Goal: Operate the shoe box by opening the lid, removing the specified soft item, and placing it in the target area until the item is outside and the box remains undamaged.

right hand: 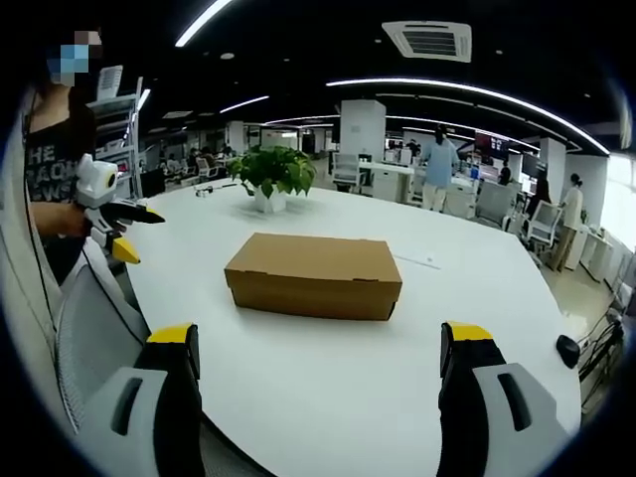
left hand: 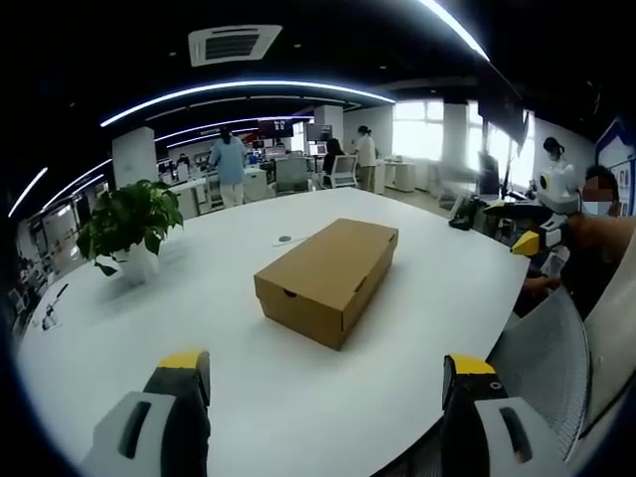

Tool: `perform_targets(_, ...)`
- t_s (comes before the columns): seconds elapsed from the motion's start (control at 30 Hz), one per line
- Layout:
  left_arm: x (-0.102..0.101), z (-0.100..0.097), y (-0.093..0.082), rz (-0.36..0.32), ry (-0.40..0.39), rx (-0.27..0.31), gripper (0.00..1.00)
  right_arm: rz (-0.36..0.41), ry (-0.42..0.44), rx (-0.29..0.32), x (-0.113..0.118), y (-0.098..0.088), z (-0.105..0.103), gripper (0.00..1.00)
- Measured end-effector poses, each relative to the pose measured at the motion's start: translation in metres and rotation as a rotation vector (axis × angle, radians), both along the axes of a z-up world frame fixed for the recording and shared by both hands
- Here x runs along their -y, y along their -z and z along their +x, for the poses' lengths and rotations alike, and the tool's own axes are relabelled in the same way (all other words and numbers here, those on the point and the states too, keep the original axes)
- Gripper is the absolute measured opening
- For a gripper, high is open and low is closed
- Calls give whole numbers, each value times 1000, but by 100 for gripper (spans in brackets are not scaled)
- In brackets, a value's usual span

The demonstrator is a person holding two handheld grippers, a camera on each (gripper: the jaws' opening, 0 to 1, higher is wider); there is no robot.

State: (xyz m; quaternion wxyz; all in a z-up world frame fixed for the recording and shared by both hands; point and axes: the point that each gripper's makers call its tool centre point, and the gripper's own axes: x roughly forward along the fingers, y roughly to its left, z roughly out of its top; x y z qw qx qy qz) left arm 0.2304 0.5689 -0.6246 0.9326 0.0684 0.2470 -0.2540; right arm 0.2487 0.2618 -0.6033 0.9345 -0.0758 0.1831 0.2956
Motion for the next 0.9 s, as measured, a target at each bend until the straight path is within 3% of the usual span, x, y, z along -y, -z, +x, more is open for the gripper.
perform_targets(0.9,14,18,1,24,-16,0,97,-19,-49,-18,7,4,23,96)
